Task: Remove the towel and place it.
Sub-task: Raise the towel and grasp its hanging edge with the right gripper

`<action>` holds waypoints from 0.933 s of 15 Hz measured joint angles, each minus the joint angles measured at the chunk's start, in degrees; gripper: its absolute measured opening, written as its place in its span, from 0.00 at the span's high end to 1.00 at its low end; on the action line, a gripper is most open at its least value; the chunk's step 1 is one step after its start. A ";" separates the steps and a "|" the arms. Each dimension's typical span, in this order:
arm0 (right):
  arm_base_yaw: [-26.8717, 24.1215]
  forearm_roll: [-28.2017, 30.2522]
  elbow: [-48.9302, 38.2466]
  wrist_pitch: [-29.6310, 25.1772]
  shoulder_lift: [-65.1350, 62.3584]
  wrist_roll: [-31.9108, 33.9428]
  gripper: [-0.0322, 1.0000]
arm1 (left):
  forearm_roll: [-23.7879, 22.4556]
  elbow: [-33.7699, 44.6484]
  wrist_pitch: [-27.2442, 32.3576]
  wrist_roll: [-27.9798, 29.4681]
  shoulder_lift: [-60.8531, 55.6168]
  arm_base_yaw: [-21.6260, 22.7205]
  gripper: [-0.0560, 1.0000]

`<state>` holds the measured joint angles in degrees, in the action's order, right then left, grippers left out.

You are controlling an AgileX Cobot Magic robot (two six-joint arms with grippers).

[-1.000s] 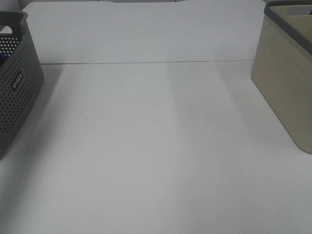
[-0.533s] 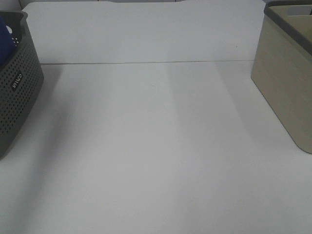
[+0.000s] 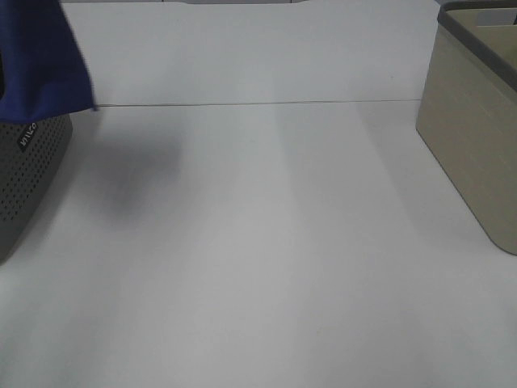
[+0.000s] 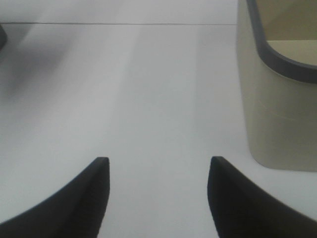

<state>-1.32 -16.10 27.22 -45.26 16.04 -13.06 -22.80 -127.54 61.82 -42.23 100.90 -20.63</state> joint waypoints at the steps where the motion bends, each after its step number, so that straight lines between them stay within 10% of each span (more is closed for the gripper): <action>1: 0.00 -4.93 0.00 3.44 4.47 -3.44 0.40 | 0.00 -1.89 0.00 0.00 1.32 -1.20 0.95; 3: 0.00 -20.97 0.00 14.15 17.53 -17.19 0.40 | 1.95 -4.98 -0.06 0.00 4.18 -3.78 0.95; 6: 0.00 -36.21 0.69 15.87 28.59 -36.15 0.40 | 4.35 -5.04 -0.23 0.00 5.90 -4.98 0.95; 12: 0.00 -76.95 12.32 1.83 53.57 -81.36 0.40 | 4.93 -5.04 -3.15 -0.40 6.65 -9.17 0.95; 14: 0.00 -80.67 15.81 -3.78 61.08 -85.54 0.40 | 4.98 -5.04 -3.21 -1.15 6.65 -10.03 0.95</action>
<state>-1.32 -96.77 43.03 -49.05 77.12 -98.61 -17.82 -132.58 58.61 -43.37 107.54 -30.65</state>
